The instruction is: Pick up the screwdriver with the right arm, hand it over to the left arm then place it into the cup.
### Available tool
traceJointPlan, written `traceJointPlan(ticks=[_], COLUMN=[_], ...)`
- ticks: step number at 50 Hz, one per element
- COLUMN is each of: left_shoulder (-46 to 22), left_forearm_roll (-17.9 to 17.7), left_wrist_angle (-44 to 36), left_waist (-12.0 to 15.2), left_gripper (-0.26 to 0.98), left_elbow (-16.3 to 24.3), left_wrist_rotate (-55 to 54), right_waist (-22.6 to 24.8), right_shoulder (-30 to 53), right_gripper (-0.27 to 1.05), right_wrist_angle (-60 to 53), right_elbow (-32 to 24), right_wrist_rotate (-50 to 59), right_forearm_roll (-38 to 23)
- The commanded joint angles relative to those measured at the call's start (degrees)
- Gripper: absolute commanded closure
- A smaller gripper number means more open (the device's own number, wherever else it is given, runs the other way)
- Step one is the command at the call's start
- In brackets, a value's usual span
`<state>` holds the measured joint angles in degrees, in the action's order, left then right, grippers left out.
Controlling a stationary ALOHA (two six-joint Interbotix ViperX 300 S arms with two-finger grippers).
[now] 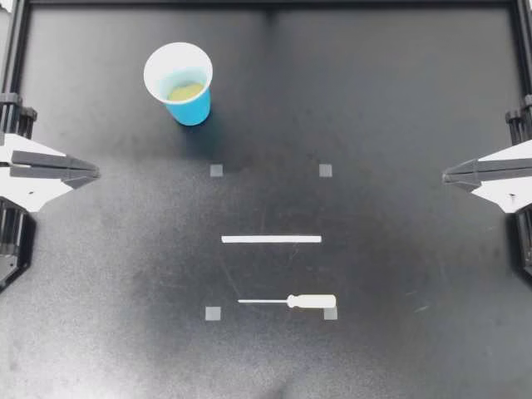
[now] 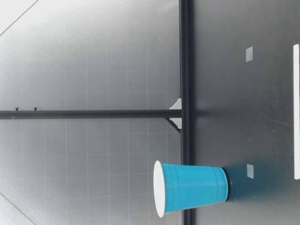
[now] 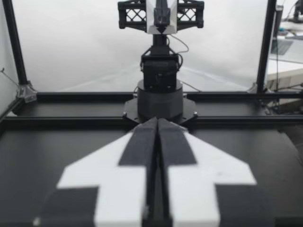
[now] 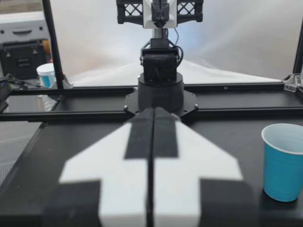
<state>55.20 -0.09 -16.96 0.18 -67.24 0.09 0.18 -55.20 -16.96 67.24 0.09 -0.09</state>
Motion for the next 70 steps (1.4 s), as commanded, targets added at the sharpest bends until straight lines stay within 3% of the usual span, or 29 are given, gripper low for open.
traceJointPlan(ticks=[1,10,26,36,50,70], left_shoulder=[0.1,-0.1,-1.0,-1.6,-1.7,-1.4], left_forearm_roll=[-0.1,-0.1,-0.1,-0.1,-0.1,-0.1], left_wrist_angle=[-1.1,-2.1,-2.1,-2.1,-1.8,-1.7], left_waist=[1.0,1.0,1.0,1.0,1.0,1.0], left_gripper=[0.56,0.62,0.62,0.62,0.62,0.62], left_elbow=[0.4,-0.1,-1.2,-1.9,-2.0,-4.0], left_wrist_rotate=[0.4,0.4,-0.4,0.0,0.5,-0.4], right_waist=[-1.0,-1.1,0.8,3.9,8.0,9.7], right_shoulder=[0.4,6.9,32.9,43.8,56.3,67.1], right_gripper=[0.73,0.79,0.76,0.59,0.19,0.18], right_wrist_angle=[-0.4,0.9,19.2,31.9,41.1,49.3], right_elbow=[-0.7,-4.4,-19.5,-28.0,-35.6,-43.9], right_wrist_rotate=[0.0,0.4,3.3,5.1,7.2,9.4], right_forearm_roll=[0.1,0.3,1.3,1.6,1.6,1.6])
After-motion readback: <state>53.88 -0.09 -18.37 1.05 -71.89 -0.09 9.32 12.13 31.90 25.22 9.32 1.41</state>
